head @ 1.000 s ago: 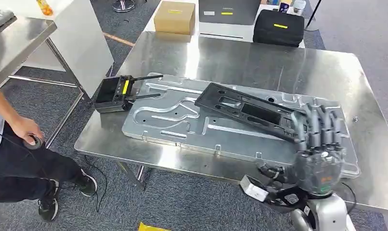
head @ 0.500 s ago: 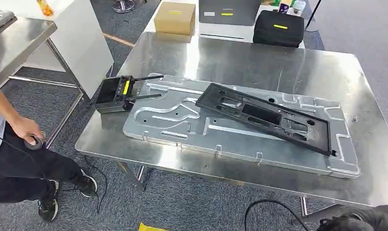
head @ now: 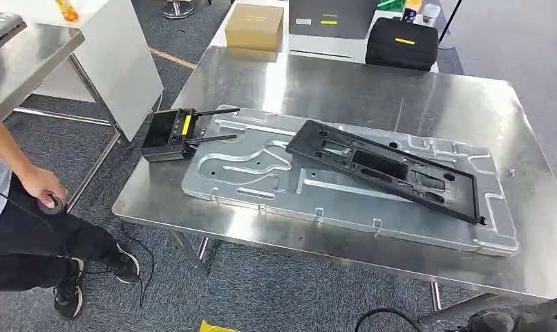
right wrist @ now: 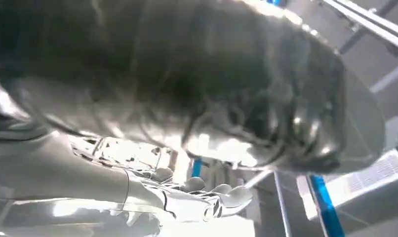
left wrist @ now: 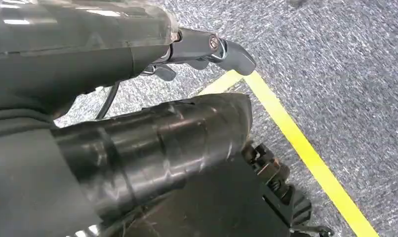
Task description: Take the parts from the cabinet and place them on the table.
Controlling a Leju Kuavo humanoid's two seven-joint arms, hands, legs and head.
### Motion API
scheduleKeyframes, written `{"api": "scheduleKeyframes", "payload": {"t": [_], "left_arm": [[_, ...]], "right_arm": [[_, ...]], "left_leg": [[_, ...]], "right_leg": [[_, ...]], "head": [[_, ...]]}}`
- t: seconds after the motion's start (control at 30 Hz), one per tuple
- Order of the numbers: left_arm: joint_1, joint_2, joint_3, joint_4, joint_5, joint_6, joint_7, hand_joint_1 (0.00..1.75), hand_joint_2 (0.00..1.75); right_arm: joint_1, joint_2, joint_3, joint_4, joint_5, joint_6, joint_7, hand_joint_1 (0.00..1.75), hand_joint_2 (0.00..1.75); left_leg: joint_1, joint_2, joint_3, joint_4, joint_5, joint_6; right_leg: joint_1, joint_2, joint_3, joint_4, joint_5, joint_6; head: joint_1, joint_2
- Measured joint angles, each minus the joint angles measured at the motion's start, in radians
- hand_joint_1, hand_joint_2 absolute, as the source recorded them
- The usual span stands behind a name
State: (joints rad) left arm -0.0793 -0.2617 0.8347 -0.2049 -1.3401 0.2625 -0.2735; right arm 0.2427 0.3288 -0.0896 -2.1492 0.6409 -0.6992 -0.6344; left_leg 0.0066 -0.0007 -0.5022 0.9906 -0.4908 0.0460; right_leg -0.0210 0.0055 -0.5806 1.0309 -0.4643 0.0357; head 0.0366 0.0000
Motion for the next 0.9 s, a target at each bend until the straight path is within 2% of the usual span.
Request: {"api": "scheduleKeyframes", "payload": {"t": [0.03,0.1,0.13,0.17,0.2,0.23,0.27,0.3,0.33,0.37,0.47,0.5,0.53,0.57,0.63,0.67,0.7,0.73,0.77,0.8,0.83,0.87,0.9], "left_arm": [[0.0,0.0,0.001,0.0,0.0,0.001,0.0,0.0,0.0],[0.002,0.0,0.002,0.0,0.002,0.001,0.0,0.0,0.0],[0.005,0.0,0.002,0.0,0.003,0.001,0.0,0.0,0.0],[0.007,0.0,0.003,0.0,0.003,0.001,0.0,0.0,0.0],[0.008,0.0,0.003,0.0,0.003,0.001,0.0,0.0,0.0],[0.008,0.0,0.003,0.0,0.003,0.001,0.0,0.0,0.0],[0.008,0.0,0.003,0.0,0.004,0.001,-0.001,0.0,0.0],[0.008,0.0,0.004,0.0,0.007,0.001,-0.003,0.0,0.0],[0.008,0.0,0.006,0.0,0.009,0.001,-0.004,0.0,0.0],[0.006,0.001,0.008,0.0,0.01,0.001,-0.006,0.0,0.0],[0.009,0.001,0.012,0.0,0.01,0.002,-0.009,0.0,0.0],[0.009,0.001,0.013,0.0,0.009,0.003,-0.008,0.0,0.0],[0.008,0.002,0.014,0.0,0.009,0.004,-0.008,0.0,0.0],[0.008,0.001,0.015,0.0,0.009,0.004,-0.008,0.0,0.0],[0.01,0.002,0.018,0.0,0.009,0.004,-0.008,0.0,0.0],[0.011,0.002,0.018,0.0,0.008,0.006,-0.008,0.0,0.0],[0.013,0.003,0.018,0.0,0.006,0.009,-0.008,0.0,0.0],[0.015,0.003,0.018,-0.001,0.006,0.012,-0.008,0.0,0.0],[0.015,0.004,0.019,0.0,0.007,0.012,-0.008,0.0,0.0],[0.014,0.004,0.019,-0.001,0.009,0.012,-0.008,0.0,0.0],[0.013,0.004,0.019,0.0,0.009,0.011,-0.007,0.0,0.0],[0.011,0.005,0.019,-0.001,0.009,0.011,-0.005,0.0,0.0],[0.01,0.005,0.019,-0.001,0.009,0.011,-0.005,0.0,0.0]], "right_arm": [[0.002,0.0,0.0,0.008,0.001,0.0,0.002,0.0,0.0],[0.007,0.0,0.0,0.025,0.001,0.0,0.003,0.0,0.0],[0.011,0.0,0.001,0.032,0.001,0.0,0.003,0.0,0.0],[0.014,0.0,0.001,0.038,0.001,0.0,0.003,0.0,0.0],[0.015,0.0,0.001,0.042,0.001,0.0,0.003,0.0,0.0],[0.015,0.0,0.001,0.047,0.001,0.0,0.004,0.0,0.0],[0.015,0.0,0.001,0.05,0.004,0.0,0.007,0.0,0.0],[0.015,0.0,0.004,0.055,0.01,0.0,0.021,0.0,0.0],[0.016,-0.002,0.008,0.062,0.016,0.0,0.031,0.0,0.0],[0.018,-0.003,0.01,0.068,0.022,0.0,0.041,0.0,0.0],[0.026,-0.007,0.014,0.087,0.024,0.0,0.055,0.0,0.0],[0.026,-0.008,0.014,0.092,0.022,0.0,0.056,0.0,0.0],[0.026,-0.009,0.015,0.095,0.021,0.0,0.058,0.0,0.0],[0.027,-0.01,0.016,0.098,0.021,0.0,0.059,0.0,0.0],[0.03,-0.011,0.017,0.106,0.021,0.0,0.06,0.0,0.0],[0.031,-0.012,0.017,0.111,0.021,0.0,0.062,0.0,0.0],[0.033,-0.013,0.017,0.114,0.021,0.0,0.065,0.0,0.0],[0.036,-0.014,0.017,0.118,0.021,0.0,0.068,0.0,0.0],[0.037,-0.014,0.017,0.121,0.02,0.0,0.069,0.0,0.0],[0.037,-0.015,0.017,0.122,0.015,0.0,0.069,0.0,0.0],[0.037,-0.015,0.017,0.123,0.013,0.0,0.069,0.0,0.0],[0.038,-0.015,0.017,0.125,0.011,0.0,0.069,0.0,0.0],[0.038,-0.015,0.017,0.127,0.01,0.0,0.069,0.0,0.0]], "left_leg": [[0.001,-0.001,-0.001,-0.005,0.004,0.006],[0.001,0.001,-0.009,-0.003,0.006,0.009],[0.001,0.002,-0.011,-0.001,0.006,0.009],[0.001,0.002,-0.012,0.001,0.006,0.008],[0.002,0.002,-0.012,0.003,0.005,0.007],[0.003,0.001,-0.012,0.005,0.003,0.005],[0.004,0.0,-0.011,0.008,0.0,0.0],[0.006,-0.002,-0.01,0.015,-0.005,-0.007],[0.004,-0.002,-0.012,0.017,-0.008,-0.015],[0.001,-0.002,-0.017,0.027,-0.011,-0.023],[0.004,-0.002,-0.018,0.017,-0.005,-0.042],[0.005,-0.003,-0.017,0.022,-0.01,-0.048],[0.007,-0.002,-0.026,0.042,-0.03,-0.051],[0.007,-0.002,-0.045,0.087,-0.066,-0.053],[0.007,-0.002,-0.116,0.246,-0.152,-0.058],[0.007,-0.002,-0.141,0.305,-0.173,-0.059],[0.007,-0.002,-0.148,0.326,-0.171,-0.058],[0.007,-0.002,-0.133,0.301,-0.148,-0.055],[0.007,-0.002,-0.102,0.244,-0.114,-0.051],[0.005,-0.002,-0.046,0.143,-0.065,-0.044],[0.004,-0.002,0.003,0.056,-0.031,-0.036],[0.0,-0.002,0.017,0.017,-0.045,-0.03],[-0.004,-0.001,0.013,0.012,-0.032,-0.03]], "right_leg": [[0.002,-0.001,-0.017,0.036,-0.033,0.001],[-0.002,-0.001,-0.086,0.19,-0.113,0.005],[-0.002,-0.001,-0.118,0.26,-0.137,0.008],[-0.003,-0.001,-0.131,0.29,-0.137,0.01],[-0.005,-0.002,-0.122,0.274,-0.115,0.011],[-0.008,-0.003,-0.098,0.226,-0.083,0.012],[-0.01,-0.003,-0.062,0.153,-0.04,0.013],[-0.012,-0.004,-0.005,0.041,0.01,0.012],[-0.008,-0.003,0.011,0.011,-0.021,0.006],[0.0,-0.001,0.008,0.002,-0.011,-0.005],[0.006,0.0,0.002,0.008,-0.01,-0.025],[0.0,-0.002,0.003,-0.003,-0.003,-0.035],[-0.001,-0.004,0.003,-0.006,0.0,-0.041],[-0.001,-0.005,0.0,-0.006,0.002,-0.048],[0.004,-0.009,-0.01,-0.006,0.007,-0.055],[0.006,-0.01,-0.014,-0.005,0.009,-0.057],[0.008,-0.01,-0.016,-0.005,0.011,-0.058],[0.01,-0.01,-0.018,-0.004,0.013,-0.057],[0.011,-0.009,-0.019,-0.003,0.015,-0.057],[0.013,-0.009,-0.019,-0.002,0.017,-0.054],[0.014,-0.008,-0.019,-0.001,0.019,-0.051],[0.017,-0.009,-0.02,0.0,0.022,-0.046],[0.018,-0.009,-0.021,0.002,0.024,-0.04]], "head": [[0.003,0.0],[0.002,0.0],[0.002,0.0],[0.002,0.0],[0.002,0.0],[0.002,0.0],[0.002,0.0],[0.002,0.0],[0.002,0.0],[0.002,0.0],[0.002,0.0],[0.001,0.0],[0.002,0.0],[0.0,0.0],[0.001,0.0],[0.001,0.0],[0.001,0.0],[0.001,0.0],[0.001,0.0],[0.001,0.0],[0.001,0.0],[0.001,0.0],[0.002,0.0]]}}
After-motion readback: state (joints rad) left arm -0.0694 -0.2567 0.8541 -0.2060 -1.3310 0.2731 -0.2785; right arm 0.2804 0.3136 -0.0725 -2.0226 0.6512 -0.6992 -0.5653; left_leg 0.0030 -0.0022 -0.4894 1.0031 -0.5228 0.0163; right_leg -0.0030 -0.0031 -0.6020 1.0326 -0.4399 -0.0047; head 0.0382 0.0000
